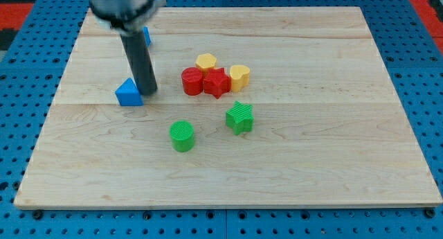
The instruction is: Push the blue triangle towards the bottom center
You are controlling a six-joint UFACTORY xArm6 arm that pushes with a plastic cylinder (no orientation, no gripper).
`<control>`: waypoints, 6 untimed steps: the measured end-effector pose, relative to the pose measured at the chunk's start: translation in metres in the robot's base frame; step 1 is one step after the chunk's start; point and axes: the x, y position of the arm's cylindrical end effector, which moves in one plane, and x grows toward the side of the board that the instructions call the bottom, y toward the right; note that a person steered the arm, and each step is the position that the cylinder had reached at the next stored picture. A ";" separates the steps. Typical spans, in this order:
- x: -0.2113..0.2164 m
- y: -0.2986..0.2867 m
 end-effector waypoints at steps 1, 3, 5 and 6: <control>-0.008 -0.006; -0.069 -0.061; -0.014 -0.035; -0.062 -0.036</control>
